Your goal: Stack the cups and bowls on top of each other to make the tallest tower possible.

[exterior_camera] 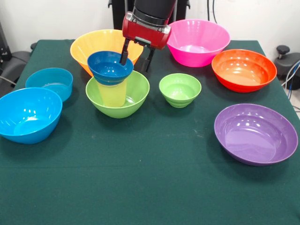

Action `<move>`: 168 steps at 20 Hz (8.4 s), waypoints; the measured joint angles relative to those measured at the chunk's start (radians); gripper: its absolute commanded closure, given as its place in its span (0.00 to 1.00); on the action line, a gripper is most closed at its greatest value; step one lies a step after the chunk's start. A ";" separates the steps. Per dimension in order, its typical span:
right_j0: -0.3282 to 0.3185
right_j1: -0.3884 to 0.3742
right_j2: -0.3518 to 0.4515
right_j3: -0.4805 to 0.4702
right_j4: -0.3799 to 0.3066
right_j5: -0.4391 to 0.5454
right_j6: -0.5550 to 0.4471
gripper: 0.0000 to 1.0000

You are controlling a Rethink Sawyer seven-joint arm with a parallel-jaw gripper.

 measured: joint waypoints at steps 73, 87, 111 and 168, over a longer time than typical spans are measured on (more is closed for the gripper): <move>0.132 -0.010 0.155 0.036 0.280 0.049 0.151 0.00; 0.246 0.016 0.148 -0.040 0.376 0.065 0.243 0.00; 0.245 0.075 0.066 -0.147 0.346 0.276 0.329 0.00; -0.454 0.073 0.405 -0.530 -0.287 0.367 0.218 0.00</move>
